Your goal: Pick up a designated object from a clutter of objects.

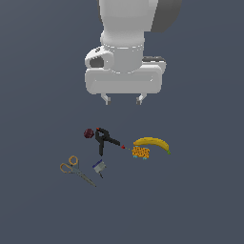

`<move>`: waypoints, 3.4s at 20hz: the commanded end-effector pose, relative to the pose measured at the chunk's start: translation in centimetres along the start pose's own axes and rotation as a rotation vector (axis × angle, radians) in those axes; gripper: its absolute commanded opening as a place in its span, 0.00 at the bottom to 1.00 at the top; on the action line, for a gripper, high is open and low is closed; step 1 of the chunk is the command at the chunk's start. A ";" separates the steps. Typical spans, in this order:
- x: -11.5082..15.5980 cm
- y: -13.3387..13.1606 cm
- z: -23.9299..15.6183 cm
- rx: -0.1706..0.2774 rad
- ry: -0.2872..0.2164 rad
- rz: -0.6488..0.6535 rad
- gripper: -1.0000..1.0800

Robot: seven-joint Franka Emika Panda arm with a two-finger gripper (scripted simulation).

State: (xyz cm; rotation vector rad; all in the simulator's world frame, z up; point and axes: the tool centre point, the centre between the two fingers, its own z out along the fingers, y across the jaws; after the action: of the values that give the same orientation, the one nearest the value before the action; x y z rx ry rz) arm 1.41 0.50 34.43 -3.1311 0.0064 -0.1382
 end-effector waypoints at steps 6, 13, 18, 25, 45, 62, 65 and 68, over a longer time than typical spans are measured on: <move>0.0 -0.3 0.2 0.003 -0.003 -0.018 0.96; -0.1 -0.8 0.2 0.008 -0.007 -0.040 0.96; 0.2 -0.6 0.6 0.007 -0.008 -0.048 0.96; 1.4 0.2 2.5 0.006 -0.014 -0.102 0.96; 7.2 6.5 18.4 0.011 -0.061 -0.473 0.96; 7.6 10.3 28.6 0.023 -0.087 -0.683 0.96; 7.6 10.3 28.9 0.023 -0.087 -0.688 0.96; 7.6 10.3 28.9 0.023 -0.088 -0.684 0.96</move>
State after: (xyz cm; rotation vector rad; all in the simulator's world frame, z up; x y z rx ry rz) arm 11.44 -9.65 6.30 -2.9615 -1.0472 0.0014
